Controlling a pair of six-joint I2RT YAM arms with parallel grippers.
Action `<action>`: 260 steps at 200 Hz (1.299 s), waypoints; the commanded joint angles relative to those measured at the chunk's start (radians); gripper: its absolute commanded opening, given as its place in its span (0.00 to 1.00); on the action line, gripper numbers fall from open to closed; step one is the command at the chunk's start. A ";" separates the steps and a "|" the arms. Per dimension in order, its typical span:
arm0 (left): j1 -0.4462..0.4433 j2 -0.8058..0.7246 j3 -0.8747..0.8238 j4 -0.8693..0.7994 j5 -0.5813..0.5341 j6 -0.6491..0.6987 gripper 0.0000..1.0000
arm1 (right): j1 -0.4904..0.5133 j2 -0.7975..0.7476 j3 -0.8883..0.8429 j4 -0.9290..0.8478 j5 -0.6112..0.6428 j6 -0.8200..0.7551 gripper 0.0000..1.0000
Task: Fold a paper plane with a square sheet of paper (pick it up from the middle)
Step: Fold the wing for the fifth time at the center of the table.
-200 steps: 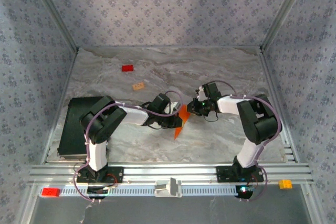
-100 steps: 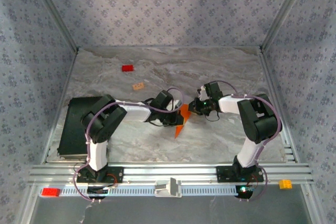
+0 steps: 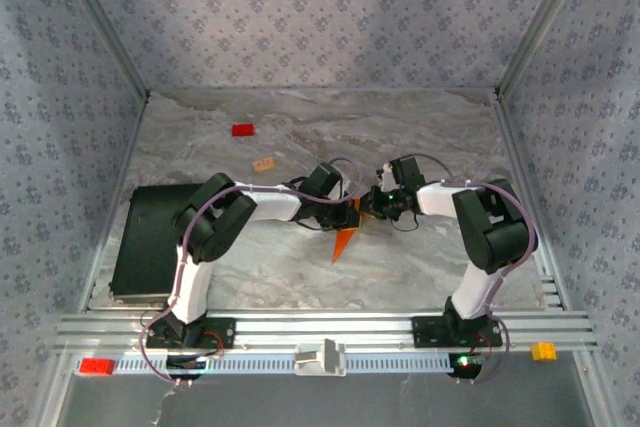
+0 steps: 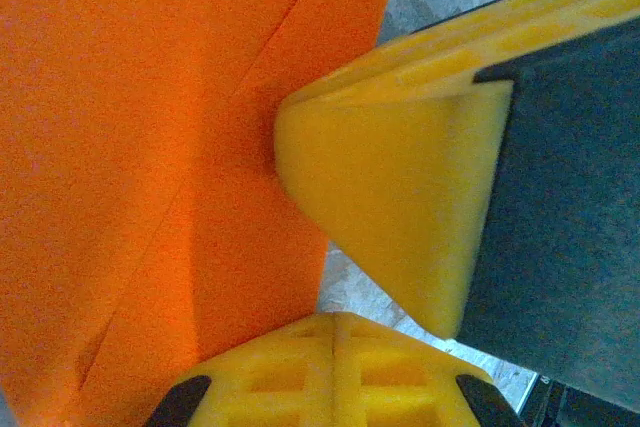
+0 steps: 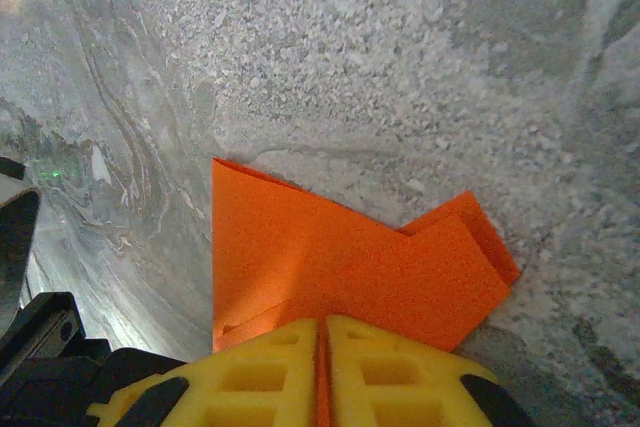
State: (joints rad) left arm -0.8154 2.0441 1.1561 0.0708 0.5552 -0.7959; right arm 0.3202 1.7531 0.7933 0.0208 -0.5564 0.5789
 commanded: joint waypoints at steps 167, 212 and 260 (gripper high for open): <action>-0.096 -0.254 -0.338 -0.141 -0.074 0.069 0.02 | -0.020 0.026 -0.034 -0.050 0.085 -0.001 0.12; -0.087 -0.364 -0.310 -0.135 -0.109 0.076 0.00 | -0.020 0.016 -0.034 -0.050 0.079 -0.002 0.12; -0.027 -0.308 -0.196 -0.117 -0.066 0.086 0.02 | -0.024 0.011 -0.034 -0.056 0.064 -0.007 0.12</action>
State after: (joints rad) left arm -0.8742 1.7065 0.8883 -0.0494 0.4606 -0.7185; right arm 0.3145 1.7523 0.7879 0.0269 -0.5613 0.5789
